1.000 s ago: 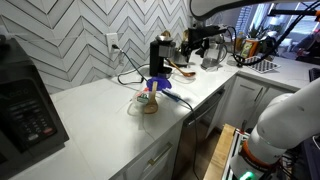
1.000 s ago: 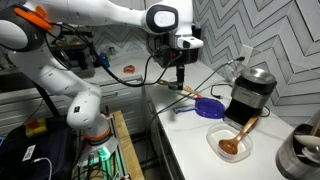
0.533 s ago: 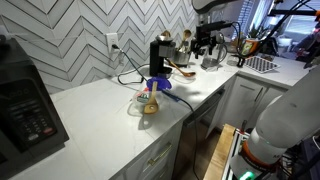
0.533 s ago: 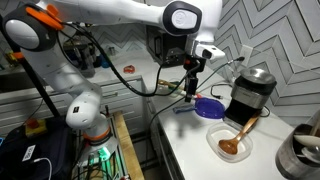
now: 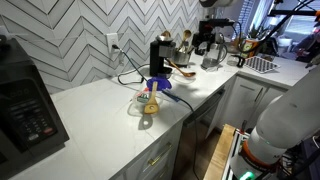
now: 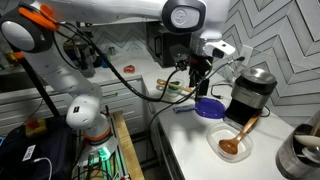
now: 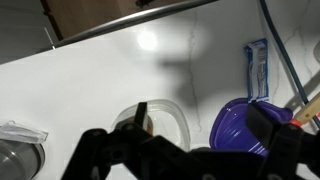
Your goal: Pick up the wooden spoon from the clear lunch box on the right and put it in the clear lunch box on the left
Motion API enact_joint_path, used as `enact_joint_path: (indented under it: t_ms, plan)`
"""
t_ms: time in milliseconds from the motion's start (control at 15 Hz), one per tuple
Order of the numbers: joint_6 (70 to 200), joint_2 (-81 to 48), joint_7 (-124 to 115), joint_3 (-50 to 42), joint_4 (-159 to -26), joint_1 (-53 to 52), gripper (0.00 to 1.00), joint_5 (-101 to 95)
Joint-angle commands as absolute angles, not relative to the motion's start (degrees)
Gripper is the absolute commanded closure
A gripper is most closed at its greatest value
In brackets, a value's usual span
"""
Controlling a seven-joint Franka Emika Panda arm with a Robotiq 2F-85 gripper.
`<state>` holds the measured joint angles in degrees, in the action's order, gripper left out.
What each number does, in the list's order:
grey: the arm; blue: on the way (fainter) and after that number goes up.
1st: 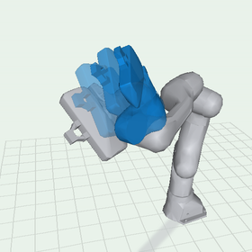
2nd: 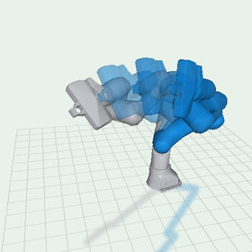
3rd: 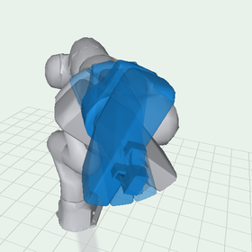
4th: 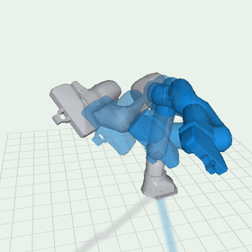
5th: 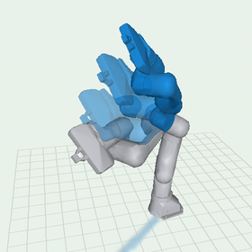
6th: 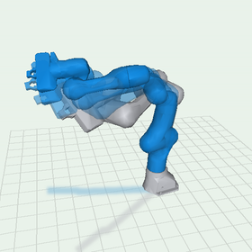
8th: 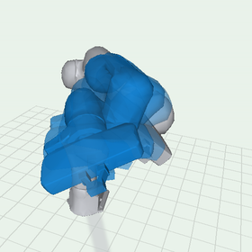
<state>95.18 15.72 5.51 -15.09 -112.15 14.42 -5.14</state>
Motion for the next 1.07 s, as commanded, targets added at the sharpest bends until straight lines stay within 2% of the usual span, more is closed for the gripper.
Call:
enact_joint_path:
  t_ms: [0,200,267,467,533,667,1000]
  plan:
    - [93.08,7.18,19.24,-22.75,-106.27,15.14,0.0,4.18]
    - [94.39,-0.4,17.86,-24.37,-103.01,17.58,0.0,3.08]
    - [94.75,5.51,18.29,-23.06,-106.99,17.32,0.0,2.64]
    - [94.91,3.15,18.41,-22.72,-106.16,17.94,0.0,2.6]
    - [95.55,6.16,21.0,-22.28,-108.09,17.45,0.0,4.21]
    - [101.32,10.4,22.98,-21.32,-112.4,16.6,0.0,7.31]
    - [118.65,8.4,35.09,-21.13,-118.1,14.72,0.0,15.66]
